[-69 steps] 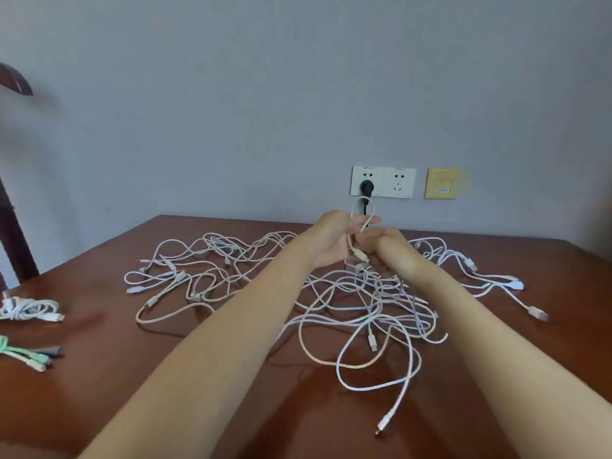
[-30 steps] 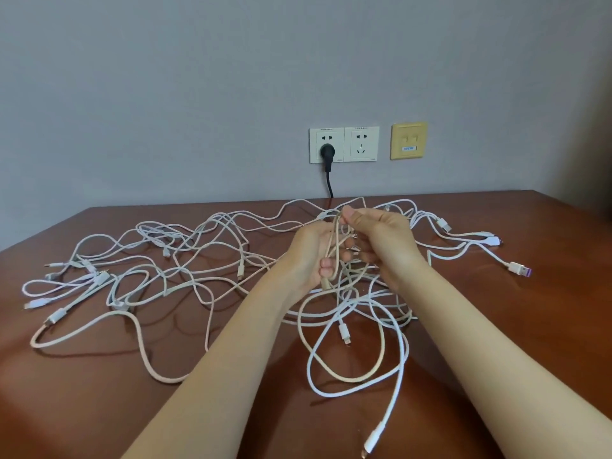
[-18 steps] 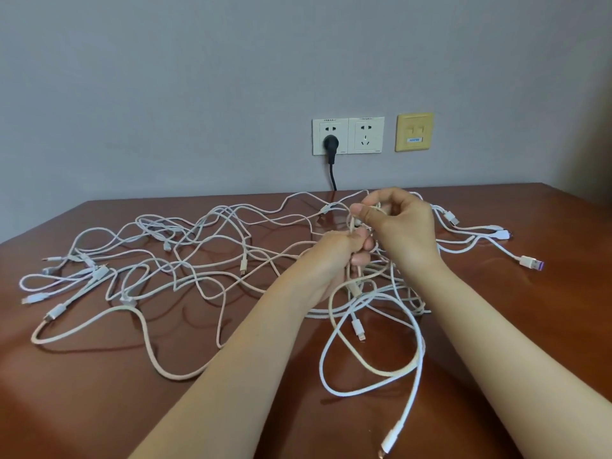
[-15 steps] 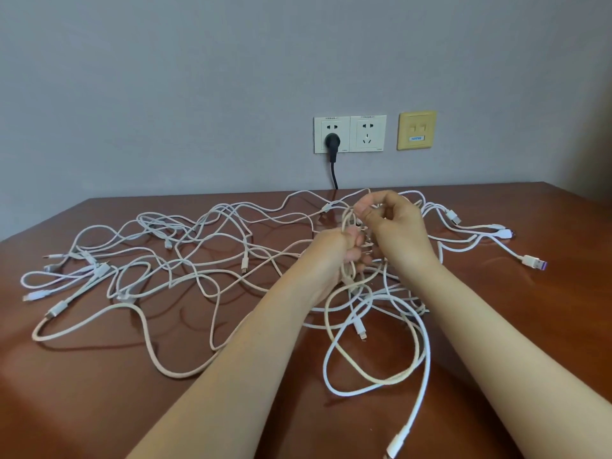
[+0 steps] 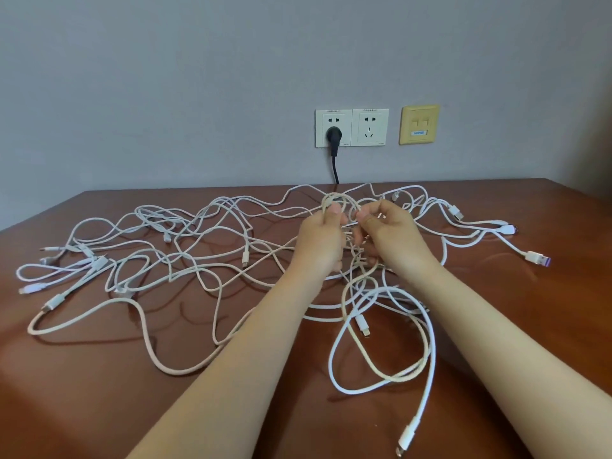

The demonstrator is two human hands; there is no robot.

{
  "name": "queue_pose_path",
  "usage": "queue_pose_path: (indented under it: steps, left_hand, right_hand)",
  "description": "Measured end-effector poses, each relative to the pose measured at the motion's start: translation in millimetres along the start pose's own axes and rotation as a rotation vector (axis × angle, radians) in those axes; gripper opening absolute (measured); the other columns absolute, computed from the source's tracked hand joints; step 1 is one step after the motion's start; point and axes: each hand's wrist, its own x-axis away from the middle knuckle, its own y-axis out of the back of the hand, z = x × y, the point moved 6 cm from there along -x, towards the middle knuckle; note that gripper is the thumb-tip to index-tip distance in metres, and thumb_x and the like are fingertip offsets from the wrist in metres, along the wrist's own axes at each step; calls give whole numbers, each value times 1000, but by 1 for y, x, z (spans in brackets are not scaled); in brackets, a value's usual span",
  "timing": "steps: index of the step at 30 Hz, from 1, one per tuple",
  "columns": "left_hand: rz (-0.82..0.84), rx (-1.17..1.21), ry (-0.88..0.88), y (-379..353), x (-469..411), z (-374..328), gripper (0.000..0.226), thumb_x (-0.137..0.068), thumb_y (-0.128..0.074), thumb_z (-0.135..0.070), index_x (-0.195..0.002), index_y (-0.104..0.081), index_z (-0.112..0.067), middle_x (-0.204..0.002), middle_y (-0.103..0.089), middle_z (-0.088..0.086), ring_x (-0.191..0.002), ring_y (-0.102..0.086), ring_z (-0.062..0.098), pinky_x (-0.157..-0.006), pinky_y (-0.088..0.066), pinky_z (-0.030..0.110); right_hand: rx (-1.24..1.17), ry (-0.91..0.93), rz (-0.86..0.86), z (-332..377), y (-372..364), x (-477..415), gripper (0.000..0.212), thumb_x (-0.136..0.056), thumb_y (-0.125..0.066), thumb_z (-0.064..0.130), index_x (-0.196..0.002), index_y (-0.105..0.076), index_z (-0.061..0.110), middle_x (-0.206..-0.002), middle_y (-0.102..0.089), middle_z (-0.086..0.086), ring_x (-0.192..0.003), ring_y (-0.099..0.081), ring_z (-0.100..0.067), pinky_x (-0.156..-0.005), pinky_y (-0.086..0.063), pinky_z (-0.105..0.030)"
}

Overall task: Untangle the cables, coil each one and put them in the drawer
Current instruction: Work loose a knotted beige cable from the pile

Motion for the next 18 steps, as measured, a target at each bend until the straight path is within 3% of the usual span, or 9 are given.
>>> queue_pose_path:
  steps: [3, 5, 9, 14, 18]
  left_hand:
    - [-69, -282, -165, -5, 7, -4, 34, -101, -33, -28, -105, -57, -4, -83, -62, 16, -80, -57, 34, -69, -39, 32]
    - [-116, -319, -207, -4, 11, -6, 30, -101, -35, -27, -110, -55, -7, -102, -64, 18, -99, -57, 34, -76, -36, 32]
    - [-135, -343, -271, -1, 11, -9, 26, -100, -36, -21, -98, -58, -8, -99, -64, 20, -97, -56, 34, -73, -35, 31]
    - [-117, -412, -239, -2, 8, -3, 33, -100, -34, -22, -111, -60, -4, -105, -64, 18, -102, -57, 33, -78, -38, 32]
    - [-149, -482, -281, 0, 15, -10, 35, -101, -32, -20, -128, -51, -10, -119, -62, 11, -113, -54, 28, -89, -39, 34]
  right_hand:
    - [50, 18, -52, 0, 3, 1, 25, -96, -42, 9, -71, -45, 16, -48, -49, -1, -29, -33, -4, -34, -28, -16]
    - [128, 36, -61, 1, 3, 3, 26, -95, -44, 12, -69, -46, 16, -50, -51, -1, -29, -36, -3, -35, -29, -14]
    - [310, 85, -65, 2, 2, 6, 25, -93, -49, 20, -69, -54, 15, -52, -56, 2, -41, -47, -3, -43, -34, -11]
    - [373, 117, -11, 7, 0, 8, 22, -93, -50, 17, -74, -59, 12, -50, -57, 4, -42, -49, 2, -47, -36, -7]
    - [267, 53, 88, 9, -2, 11, 33, -95, -48, 17, -63, -56, 12, -34, -50, 8, -29, -39, -2, -36, -29, -9]
